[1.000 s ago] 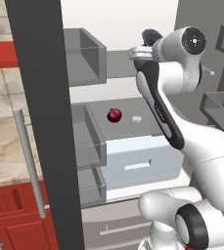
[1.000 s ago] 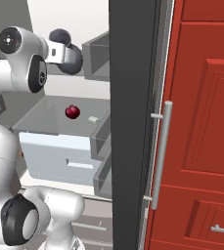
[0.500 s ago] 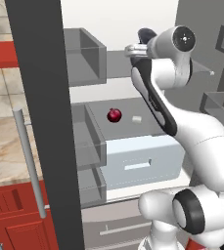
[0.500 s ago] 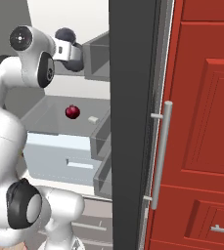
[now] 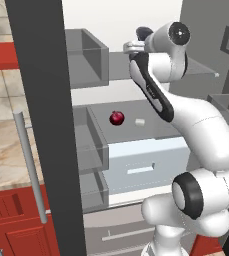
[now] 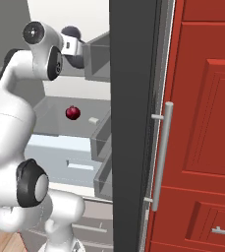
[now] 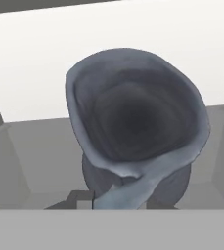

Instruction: Move the marshmallow and pomegranate from the top shelf to the second highest shelf to make space. Then, place the pitcher from the counter on the cleared top shelf.

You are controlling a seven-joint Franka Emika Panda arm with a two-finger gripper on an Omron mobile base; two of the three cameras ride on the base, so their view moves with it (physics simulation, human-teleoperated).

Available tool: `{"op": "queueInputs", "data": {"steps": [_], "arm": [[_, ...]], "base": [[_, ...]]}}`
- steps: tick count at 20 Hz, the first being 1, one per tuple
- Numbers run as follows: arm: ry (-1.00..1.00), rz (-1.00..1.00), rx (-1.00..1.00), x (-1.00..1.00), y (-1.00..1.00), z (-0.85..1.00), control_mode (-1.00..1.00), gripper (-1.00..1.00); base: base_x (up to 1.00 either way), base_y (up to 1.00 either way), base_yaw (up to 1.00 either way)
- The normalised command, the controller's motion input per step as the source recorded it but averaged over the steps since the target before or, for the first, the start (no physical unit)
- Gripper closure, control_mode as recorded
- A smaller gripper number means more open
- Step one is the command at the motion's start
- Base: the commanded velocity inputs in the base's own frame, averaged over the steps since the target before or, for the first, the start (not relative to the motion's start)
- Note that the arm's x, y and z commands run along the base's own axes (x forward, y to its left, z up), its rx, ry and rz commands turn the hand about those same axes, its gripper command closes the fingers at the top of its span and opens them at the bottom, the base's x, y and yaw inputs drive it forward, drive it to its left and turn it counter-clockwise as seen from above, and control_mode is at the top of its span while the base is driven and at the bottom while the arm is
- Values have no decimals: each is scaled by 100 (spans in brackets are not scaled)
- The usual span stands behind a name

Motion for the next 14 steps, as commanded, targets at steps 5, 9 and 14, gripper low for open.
{"op": "queueInputs", "data": {"steps": [5,9,14], "arm": [[9,2,0,58,0,-36,-100,100],[5,2,0,51,0,-49,-100,100],[0,2,0,43,0,-53,-100,-100]], "base": [[0,0,0],[0,0,0],[0,0,0]]}}
